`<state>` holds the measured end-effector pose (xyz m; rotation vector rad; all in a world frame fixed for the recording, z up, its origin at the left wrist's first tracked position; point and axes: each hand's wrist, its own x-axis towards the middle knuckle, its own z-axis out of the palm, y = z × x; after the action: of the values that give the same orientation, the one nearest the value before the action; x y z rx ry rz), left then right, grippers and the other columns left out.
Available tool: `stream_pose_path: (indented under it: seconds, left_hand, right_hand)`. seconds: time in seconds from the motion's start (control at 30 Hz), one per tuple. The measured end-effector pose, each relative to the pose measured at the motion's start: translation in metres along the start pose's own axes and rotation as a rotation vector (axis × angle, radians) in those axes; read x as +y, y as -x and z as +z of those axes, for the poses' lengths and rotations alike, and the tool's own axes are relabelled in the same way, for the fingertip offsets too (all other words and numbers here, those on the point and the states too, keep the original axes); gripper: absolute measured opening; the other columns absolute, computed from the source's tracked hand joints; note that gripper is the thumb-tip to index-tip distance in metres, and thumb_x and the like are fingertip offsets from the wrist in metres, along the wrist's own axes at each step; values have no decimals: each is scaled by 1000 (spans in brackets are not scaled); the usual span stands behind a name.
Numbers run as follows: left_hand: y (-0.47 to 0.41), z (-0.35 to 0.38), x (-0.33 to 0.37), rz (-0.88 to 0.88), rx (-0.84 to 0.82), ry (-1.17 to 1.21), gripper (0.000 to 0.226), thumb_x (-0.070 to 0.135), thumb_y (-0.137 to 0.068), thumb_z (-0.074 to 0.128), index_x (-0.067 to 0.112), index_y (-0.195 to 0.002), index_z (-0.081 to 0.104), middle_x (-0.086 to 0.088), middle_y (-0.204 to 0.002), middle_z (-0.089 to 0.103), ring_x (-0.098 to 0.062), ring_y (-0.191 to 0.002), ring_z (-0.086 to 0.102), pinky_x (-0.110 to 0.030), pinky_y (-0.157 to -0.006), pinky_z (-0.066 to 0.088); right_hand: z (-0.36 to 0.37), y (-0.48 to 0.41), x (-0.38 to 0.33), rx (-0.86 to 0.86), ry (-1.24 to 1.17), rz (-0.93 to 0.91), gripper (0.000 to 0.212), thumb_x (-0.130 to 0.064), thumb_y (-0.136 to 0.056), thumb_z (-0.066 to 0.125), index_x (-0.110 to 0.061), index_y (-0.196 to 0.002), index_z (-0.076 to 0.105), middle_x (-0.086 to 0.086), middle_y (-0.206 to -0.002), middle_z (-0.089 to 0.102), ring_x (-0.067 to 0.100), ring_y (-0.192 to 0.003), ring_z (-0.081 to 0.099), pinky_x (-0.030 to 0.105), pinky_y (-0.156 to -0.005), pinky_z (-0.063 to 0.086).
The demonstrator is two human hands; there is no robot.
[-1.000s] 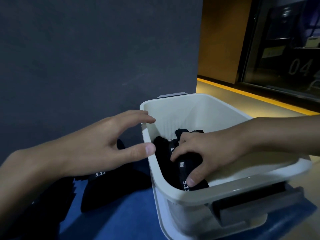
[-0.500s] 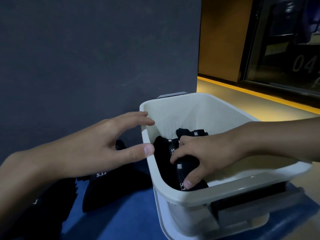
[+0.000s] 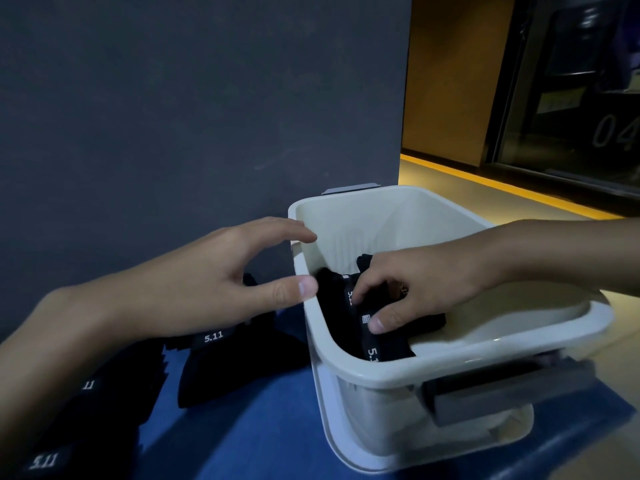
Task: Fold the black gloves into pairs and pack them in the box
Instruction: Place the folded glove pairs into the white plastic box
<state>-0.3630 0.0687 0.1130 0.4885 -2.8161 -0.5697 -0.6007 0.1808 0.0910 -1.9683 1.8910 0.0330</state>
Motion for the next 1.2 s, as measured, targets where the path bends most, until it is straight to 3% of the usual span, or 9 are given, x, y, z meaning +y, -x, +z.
stream_pose_path:
  seconds: [0.13,0.23,0.4,0.53,0.67,0.8,0.93,1.03,1.2]
  left_hand:
    - [9,-4,0,15,58,-8,62,77,-81,45,46,-135,49,38,-136,47,15,-128,42,-23,-109,37]
    - [25,-13,0,-56,123,27,50,70,-81,46,50,-126,54,41,-128,50,24,-119,42,-6,-96,37]
    - [65,-24,-9,-106,232,-9,43,62,-79,48,46,-118,59,34,-117,59,30,-109,43,7,-80,32]
    - [101,-25,-18,-153,295,-22,42,59,-78,50,43,-116,61,31,-116,60,27,-108,46,4,-75,36]
    - [138,-22,-29,-210,364,40,45,66,-75,50,48,-114,62,37,-117,60,11,-112,56,-9,-84,43]
    - [171,-12,-35,-233,461,120,38,56,-77,54,42,-111,66,34,-108,66,11,-103,62,-21,-87,52]
    - [202,7,-50,-270,549,101,36,54,-78,57,40,-110,68,35,-106,65,13,-101,61,-14,-84,47]
    - [223,26,-63,-328,615,38,22,39,-86,65,37,-108,68,31,-108,64,13,-108,55,-3,-86,38]
    - [255,40,-75,-494,607,-116,32,49,-90,54,36,-118,63,27,-117,55,0,-105,54,-35,-92,47]
  right_hand:
    - [-16,11,-11,111,1,10,39,-52,-89,60,-32,-123,61,-13,-111,58,-2,-94,57,9,-79,43]
    - [-34,21,-27,202,-29,9,33,-54,-89,56,-36,-116,64,-18,-111,61,1,-100,60,9,-74,46]
    - [-49,31,-60,288,-37,-28,31,-57,-86,56,-39,-108,68,-20,-107,66,-3,-96,61,25,-91,51]
    - [-48,33,-91,313,-46,-98,26,-55,-87,57,-37,-100,71,-18,-101,69,1,-95,63,32,-93,52]
    - [-44,31,-128,360,-70,-170,21,-48,-89,60,-34,-99,72,-21,-93,71,-3,-91,64,25,-88,51]
    - [-32,24,-168,386,-114,-244,17,-39,-90,64,-28,-99,74,-17,-91,72,-3,-88,65,19,-83,51]
    - [-2,5,-202,315,-183,-291,15,-32,-91,66,-22,-98,73,-8,-90,74,10,-88,69,28,-83,56]
    - [30,-16,-218,260,-202,-292,16,-32,-91,66,-20,-101,72,-6,-91,73,8,-86,67,22,-78,53]
    - [85,-59,-231,254,-283,-173,24,-46,-89,64,-23,-96,66,-7,-87,67,15,-80,65,32,-76,54]
